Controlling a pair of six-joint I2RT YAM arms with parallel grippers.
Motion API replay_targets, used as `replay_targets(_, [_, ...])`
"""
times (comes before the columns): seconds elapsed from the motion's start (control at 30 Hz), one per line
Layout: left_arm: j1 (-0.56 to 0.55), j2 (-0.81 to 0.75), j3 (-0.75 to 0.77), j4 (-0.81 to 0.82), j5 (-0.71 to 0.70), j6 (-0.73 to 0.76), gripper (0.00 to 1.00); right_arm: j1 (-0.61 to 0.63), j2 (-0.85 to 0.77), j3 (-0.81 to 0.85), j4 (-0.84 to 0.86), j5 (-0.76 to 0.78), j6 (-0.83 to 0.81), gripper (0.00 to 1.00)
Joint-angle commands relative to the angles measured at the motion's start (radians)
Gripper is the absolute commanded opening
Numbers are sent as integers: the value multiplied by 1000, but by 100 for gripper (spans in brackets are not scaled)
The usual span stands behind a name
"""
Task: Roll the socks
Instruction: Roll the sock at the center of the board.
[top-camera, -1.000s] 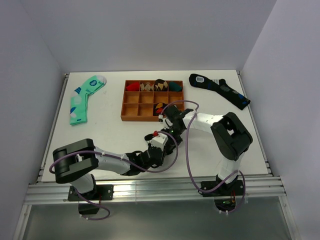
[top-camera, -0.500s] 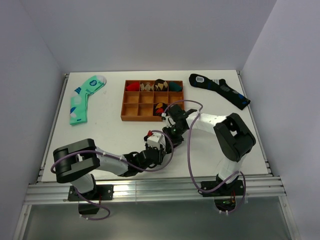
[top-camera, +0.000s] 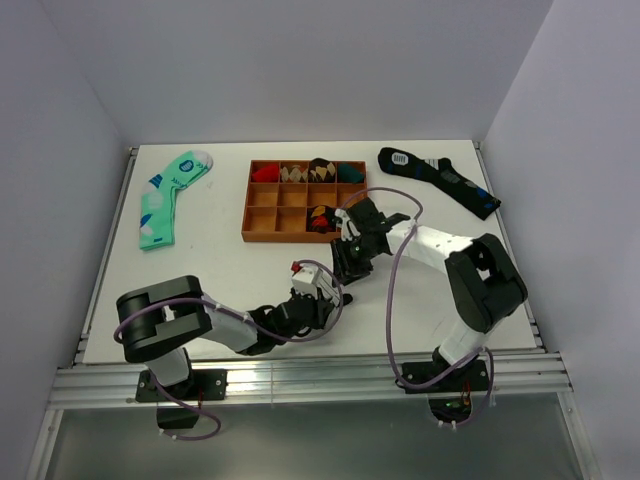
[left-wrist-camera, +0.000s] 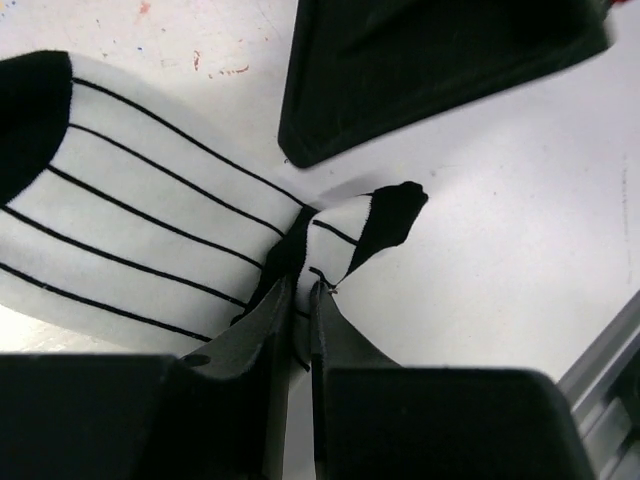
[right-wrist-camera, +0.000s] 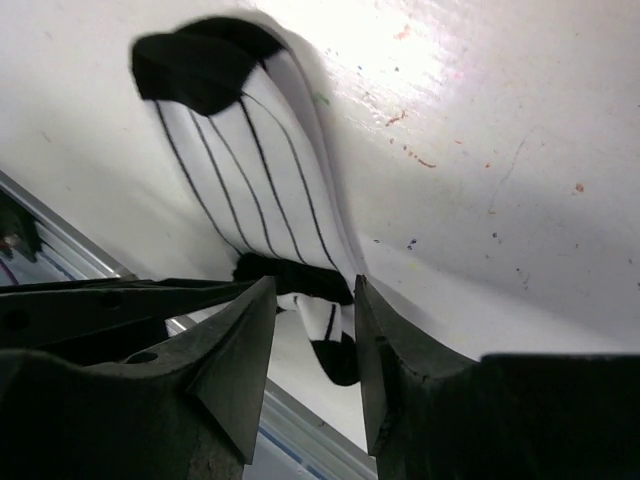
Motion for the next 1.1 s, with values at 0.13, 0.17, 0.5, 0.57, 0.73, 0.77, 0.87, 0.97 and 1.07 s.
replay_targets(0.13, [-10,116,-87,-163,199,-111,0,-6,-145,-6,73,56,51,48])
replay_targets(0.17, [-7,120,-98,-154,213,-133,0,-6,-157,-20,84,63,59,48])
replay_targets(0.5, [99,128,-201,-56,366,-262,0,-23,-349,-218,219,157,137,49])
replay_targets(0.57, [117,125,-204,-82,389,-272,0,-23,-397,-273,266,160,165,49])
replay_targets(0.73, [166,134,-185,-129,468,-286,0,-23,-487,-386,369,140,186,52])
replay_targets(0.77, [185,140,-182,-137,483,-286,0,-23,-510,-400,383,139,188,52])
replay_targets(0.87, [234,145,-191,-131,552,-300,0,-22,-545,-465,458,135,206,53])
replay_targets(0.97, [286,145,-213,-129,607,-309,0,-23,-600,-538,548,114,221,54])
replay_targets(1.07, [323,137,-213,-159,638,-300,0,-21,-689,-629,671,99,241,55])
